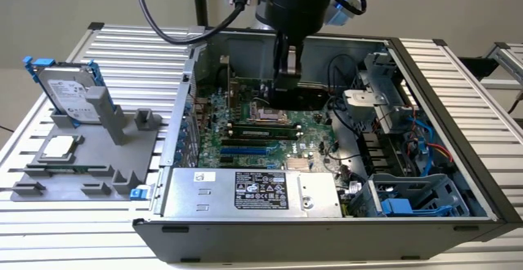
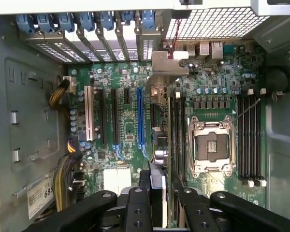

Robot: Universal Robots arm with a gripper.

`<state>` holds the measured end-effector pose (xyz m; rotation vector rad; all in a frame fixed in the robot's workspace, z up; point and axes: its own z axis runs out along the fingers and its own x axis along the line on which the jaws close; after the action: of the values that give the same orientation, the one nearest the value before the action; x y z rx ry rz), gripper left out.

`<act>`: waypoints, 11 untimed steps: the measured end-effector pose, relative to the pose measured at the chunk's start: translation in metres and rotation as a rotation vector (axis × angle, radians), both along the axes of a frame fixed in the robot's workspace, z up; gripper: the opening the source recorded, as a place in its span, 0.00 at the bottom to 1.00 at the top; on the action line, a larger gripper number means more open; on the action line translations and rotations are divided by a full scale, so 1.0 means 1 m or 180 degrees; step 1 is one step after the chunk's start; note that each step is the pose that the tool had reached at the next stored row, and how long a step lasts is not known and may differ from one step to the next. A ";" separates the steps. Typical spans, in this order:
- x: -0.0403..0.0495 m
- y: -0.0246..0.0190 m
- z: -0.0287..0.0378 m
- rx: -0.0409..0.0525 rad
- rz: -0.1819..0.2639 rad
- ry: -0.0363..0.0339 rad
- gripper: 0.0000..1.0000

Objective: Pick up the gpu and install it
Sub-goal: 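Insert the gpu into the slot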

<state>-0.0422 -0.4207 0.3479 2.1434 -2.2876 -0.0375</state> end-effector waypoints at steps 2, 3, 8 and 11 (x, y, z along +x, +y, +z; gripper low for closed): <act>0.0000 0.0000 -0.0009 -0.0001 0.0000 0.0000 0.00; 0.0000 0.0000 -0.0015 -0.0002 0.0000 0.0000 0.00; 0.0000 0.0000 -0.0041 -0.0005 0.0000 0.0000 0.00; 0.0000 0.0000 -0.0058 -0.0008 0.0000 0.0000 0.00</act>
<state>-0.0422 -0.4208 0.3421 2.1423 -2.2865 -0.0347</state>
